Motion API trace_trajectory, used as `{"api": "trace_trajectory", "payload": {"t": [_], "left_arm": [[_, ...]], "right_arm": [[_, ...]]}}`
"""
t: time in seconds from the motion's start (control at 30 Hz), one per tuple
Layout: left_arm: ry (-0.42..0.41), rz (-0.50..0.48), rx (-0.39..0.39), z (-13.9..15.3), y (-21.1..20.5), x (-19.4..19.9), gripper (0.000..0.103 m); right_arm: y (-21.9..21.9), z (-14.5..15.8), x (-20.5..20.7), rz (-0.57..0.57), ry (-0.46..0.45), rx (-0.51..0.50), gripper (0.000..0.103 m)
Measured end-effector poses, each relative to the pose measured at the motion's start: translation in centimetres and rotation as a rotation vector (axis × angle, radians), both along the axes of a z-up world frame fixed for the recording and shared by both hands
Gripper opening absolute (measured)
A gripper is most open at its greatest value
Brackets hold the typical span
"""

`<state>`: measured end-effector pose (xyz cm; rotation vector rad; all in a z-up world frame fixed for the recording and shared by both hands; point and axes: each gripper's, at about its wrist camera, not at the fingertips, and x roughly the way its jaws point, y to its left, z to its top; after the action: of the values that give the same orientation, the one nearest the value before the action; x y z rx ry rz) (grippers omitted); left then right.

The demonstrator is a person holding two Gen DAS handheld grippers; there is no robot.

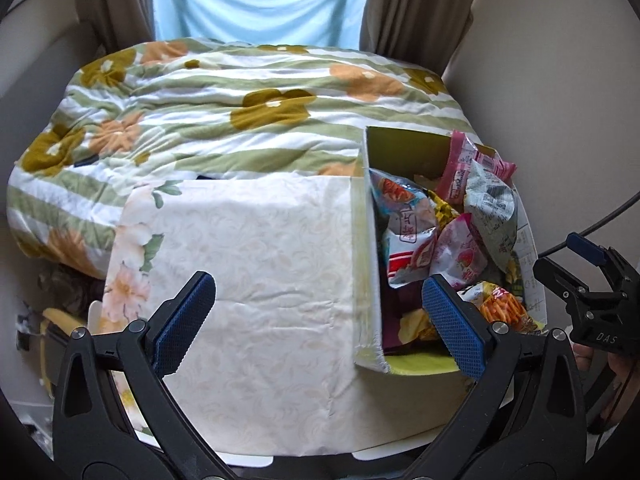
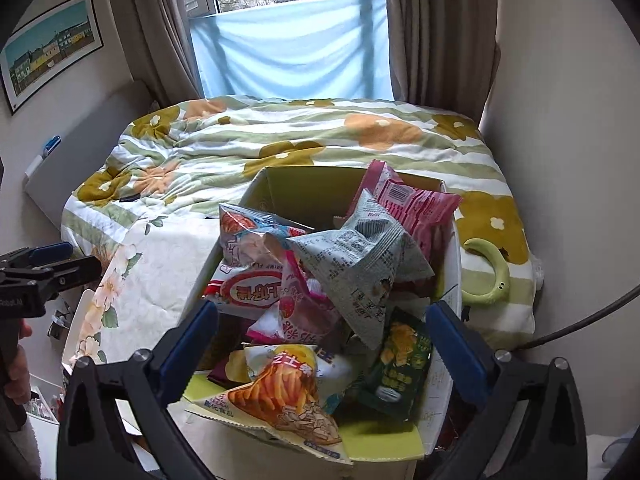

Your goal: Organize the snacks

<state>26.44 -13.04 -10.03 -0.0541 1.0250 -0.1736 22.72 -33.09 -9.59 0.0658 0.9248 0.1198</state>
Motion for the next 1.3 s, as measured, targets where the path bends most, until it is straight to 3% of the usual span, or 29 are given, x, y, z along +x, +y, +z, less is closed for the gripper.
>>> {"api": "trace_trajectory", "payload": {"t": [0.13, 0.23, 0.37, 0.5, 0.7, 0.9, 1.3], "left_arm": [[-0.022, 0.035, -0.053, 1.0, 2.5, -1.1, 0.102], [-0.078, 0.028, 0.007, 2.2, 3.7, -2.5, 0.102], [-0.149, 0.015, -0.011, 4.1, 5.8, -5.4, 0.103], [-0.262, -0.006, 0.056, 7.0, 6.9, -9.7, 0.103], [-0.401, -0.024, 0.088, 10.7, 8.2, -15.8, 0.103], [-0.457, 0.003, 0.092, 11.7, 9.9, -19.5, 0.103], [-0.489, 0.020, 0.099, 12.2, 10.9, -21.4, 0.103]], "right_arm": [[1.1, 1.6, -1.1, -0.037, -0.053, 0.032, 0.103], [2.4, 3.6, -2.4, -0.065, -0.100, 0.038, 0.103], [5.4, 5.9, -5.0, -0.088, -0.146, -0.008, 0.103], [8.2, 7.9, -8.3, -0.099, -0.181, -0.069, 0.103], [10.6, 10.1, -13.5, -0.149, -0.238, -0.098, 0.103], [11.7, 10.8, -16.9, -0.191, -0.269, -0.092, 0.103], [12.6, 11.9, -17.9, -0.190, -0.308, -0.110, 0.103]]}}
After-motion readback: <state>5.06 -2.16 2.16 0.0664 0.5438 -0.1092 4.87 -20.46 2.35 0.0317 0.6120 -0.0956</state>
